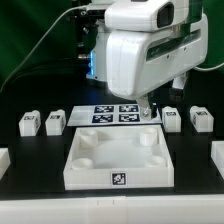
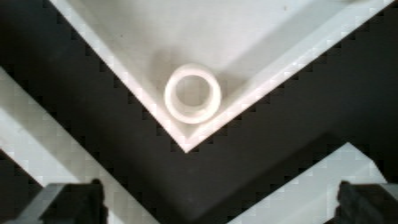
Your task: Assemble one leg
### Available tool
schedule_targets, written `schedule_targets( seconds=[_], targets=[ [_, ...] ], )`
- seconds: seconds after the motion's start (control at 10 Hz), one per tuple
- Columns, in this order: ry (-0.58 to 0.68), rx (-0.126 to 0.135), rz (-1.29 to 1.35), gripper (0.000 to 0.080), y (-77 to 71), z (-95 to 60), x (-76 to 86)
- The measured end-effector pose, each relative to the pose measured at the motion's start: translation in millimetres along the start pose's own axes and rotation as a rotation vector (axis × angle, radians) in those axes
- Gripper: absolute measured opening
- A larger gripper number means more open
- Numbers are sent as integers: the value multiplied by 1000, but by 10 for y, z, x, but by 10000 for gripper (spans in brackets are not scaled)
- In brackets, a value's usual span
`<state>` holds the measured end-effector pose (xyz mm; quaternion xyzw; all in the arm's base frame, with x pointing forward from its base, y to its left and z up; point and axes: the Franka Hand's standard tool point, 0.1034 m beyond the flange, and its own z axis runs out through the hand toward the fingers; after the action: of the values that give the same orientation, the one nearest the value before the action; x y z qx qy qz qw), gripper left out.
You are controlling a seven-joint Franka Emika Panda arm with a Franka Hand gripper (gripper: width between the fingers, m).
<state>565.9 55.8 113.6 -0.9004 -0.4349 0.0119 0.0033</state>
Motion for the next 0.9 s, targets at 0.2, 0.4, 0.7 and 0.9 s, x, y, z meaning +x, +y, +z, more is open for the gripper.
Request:
schedule_targets(
  seconds=[0.2,0.4,0.7,0.9],
  targets=[
    [0,0,-41,650,-1,1,-2],
    [-5,-2,-161,650,-172,-4,-222],
    [-1,1,-613,650,-425,285,-950],
    [3,22,-696,650,-471,536,-1235]
  ],
)
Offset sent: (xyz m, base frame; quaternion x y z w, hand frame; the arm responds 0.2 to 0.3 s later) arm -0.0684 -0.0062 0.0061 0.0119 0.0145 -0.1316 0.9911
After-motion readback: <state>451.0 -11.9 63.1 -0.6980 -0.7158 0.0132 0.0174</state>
